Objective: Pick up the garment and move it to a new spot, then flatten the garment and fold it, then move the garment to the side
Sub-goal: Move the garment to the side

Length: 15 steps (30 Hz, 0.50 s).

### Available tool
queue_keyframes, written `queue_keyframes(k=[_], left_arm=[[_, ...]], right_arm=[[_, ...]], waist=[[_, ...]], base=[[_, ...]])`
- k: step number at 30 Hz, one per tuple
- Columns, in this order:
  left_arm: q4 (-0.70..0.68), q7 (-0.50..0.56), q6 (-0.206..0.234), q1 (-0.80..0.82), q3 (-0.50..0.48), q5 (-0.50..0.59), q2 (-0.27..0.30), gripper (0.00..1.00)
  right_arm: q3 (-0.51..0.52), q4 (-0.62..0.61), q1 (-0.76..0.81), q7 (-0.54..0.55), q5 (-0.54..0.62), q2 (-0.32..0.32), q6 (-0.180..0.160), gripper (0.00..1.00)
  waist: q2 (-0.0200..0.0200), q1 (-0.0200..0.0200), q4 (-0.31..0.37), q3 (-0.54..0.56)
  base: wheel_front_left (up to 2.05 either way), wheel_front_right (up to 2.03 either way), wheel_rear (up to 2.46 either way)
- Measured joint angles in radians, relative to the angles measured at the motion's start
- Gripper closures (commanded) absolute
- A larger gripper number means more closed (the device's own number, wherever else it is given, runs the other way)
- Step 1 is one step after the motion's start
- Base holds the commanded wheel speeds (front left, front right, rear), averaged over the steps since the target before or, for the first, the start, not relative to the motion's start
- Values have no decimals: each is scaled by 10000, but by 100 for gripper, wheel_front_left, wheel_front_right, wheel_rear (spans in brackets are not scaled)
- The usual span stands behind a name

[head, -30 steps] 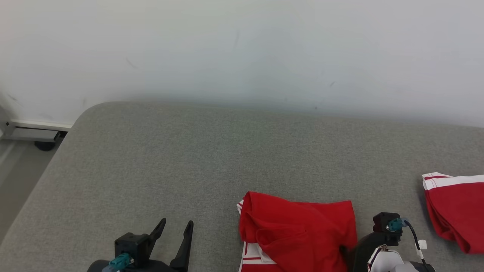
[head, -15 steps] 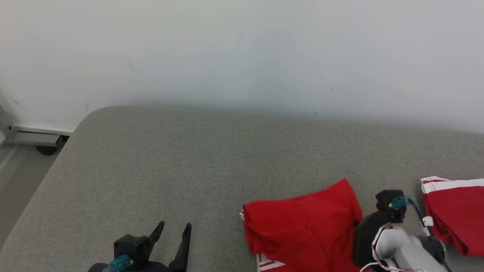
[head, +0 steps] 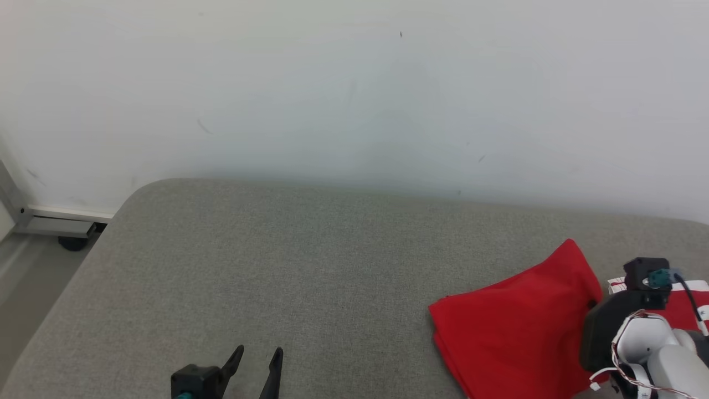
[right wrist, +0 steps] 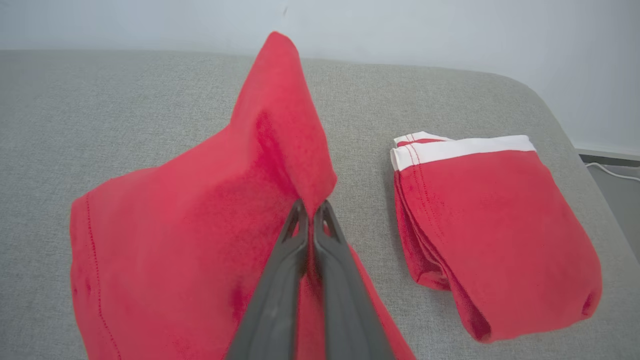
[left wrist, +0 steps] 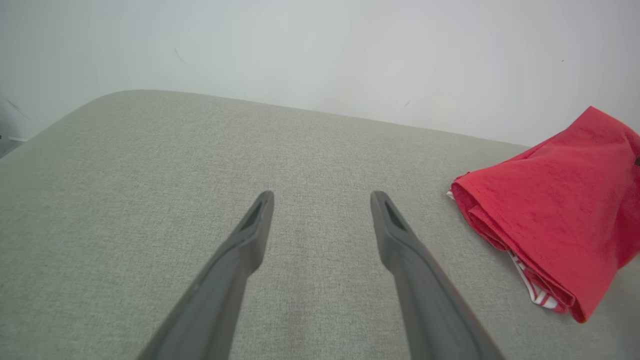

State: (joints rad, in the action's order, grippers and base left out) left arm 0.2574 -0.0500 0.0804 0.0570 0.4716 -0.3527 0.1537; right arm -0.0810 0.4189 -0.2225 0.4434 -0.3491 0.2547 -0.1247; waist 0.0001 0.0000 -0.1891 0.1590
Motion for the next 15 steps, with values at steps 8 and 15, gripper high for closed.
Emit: queue_keyframes(k=[8, 15], left_arm=[[-171, -50, 77, -332, -119, -61, 151, 0], [-345, -46, 73, -319, -21, -58, 186, 0]], right_arm=[[1402, -849, 121, 901, 284, -44, 0, 100], [2821, -1012, -248, 1394, 738, -180, -2, 100]], waist=[[0, 0, 210, 75], [0, 0, 350, -131]], base=[[0, 0, 0], [0, 0, 0]])
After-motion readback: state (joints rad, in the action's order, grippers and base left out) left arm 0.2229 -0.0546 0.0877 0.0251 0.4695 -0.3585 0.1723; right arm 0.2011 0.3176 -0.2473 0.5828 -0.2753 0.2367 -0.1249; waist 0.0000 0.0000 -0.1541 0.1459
